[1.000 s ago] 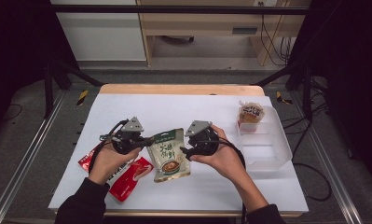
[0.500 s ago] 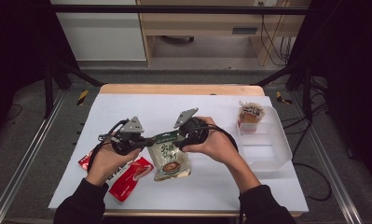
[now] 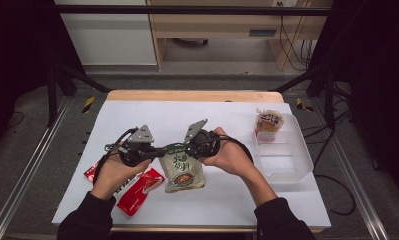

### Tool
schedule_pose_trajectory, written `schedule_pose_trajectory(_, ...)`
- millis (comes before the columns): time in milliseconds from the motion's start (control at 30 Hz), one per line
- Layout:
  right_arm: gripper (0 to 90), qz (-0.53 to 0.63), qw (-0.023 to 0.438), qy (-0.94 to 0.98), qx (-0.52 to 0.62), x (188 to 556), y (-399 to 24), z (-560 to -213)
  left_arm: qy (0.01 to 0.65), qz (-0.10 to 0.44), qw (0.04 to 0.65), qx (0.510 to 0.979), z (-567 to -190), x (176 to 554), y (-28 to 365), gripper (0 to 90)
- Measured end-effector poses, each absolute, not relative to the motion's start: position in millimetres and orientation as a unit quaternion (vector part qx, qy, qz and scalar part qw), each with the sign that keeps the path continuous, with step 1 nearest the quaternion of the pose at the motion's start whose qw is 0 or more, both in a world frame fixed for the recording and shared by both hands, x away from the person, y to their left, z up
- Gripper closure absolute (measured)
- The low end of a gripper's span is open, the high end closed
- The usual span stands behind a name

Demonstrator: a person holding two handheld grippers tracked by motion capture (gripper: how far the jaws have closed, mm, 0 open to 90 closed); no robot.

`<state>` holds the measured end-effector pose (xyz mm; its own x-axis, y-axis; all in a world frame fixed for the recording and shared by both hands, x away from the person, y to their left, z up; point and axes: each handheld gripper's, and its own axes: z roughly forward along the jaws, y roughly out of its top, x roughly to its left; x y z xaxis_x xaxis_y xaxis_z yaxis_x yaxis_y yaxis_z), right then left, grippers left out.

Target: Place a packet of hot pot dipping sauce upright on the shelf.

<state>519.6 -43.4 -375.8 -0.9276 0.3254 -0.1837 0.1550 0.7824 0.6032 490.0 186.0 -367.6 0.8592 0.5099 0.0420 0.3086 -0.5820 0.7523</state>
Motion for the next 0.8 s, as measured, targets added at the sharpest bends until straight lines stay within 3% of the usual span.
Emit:
schedule_pose_trajectory(167,89.6,0.309,0.135,0.933,0.124,519.1,-44.6,-375.3,0.237,0.131,0.395,0.878,-369.4,491.3,187.8,86.7)
schedule_pose_trajectory(300,90.0,0.303,0.137,0.935,0.124,518.2,-44.7,-375.0,0.243,0.135,0.398,0.874,-371.6,489.6,192.1,64.2)
schedule_pose_trajectory(433,90.0,0.301,0.135,0.936,0.125,517.6,-46.6,-373.4,0.242,0.143,0.389,0.878,-375.2,486.9,198.6,47.2)
schedule_pose_trajectory(633,90.0,0.303,0.133,0.935,0.130,514.2,-53.1,-367.3,0.261,0.138,0.385,0.874,-385.1,490.1,211.8,39.6)
schedule_pose_trajectory(700,90.0,0.302,0.134,0.935,0.132,512.8,-57.8,-365.0,0.264,0.144,0.384,0.873,-386.6,491.0,215.1,26.4)
schedule_pose_trajectory(800,90.0,0.306,0.133,0.933,0.137,512.1,-60.6,-363.6,0.278,0.150,0.380,0.870,-389.2,493.0,220.5,18.7)
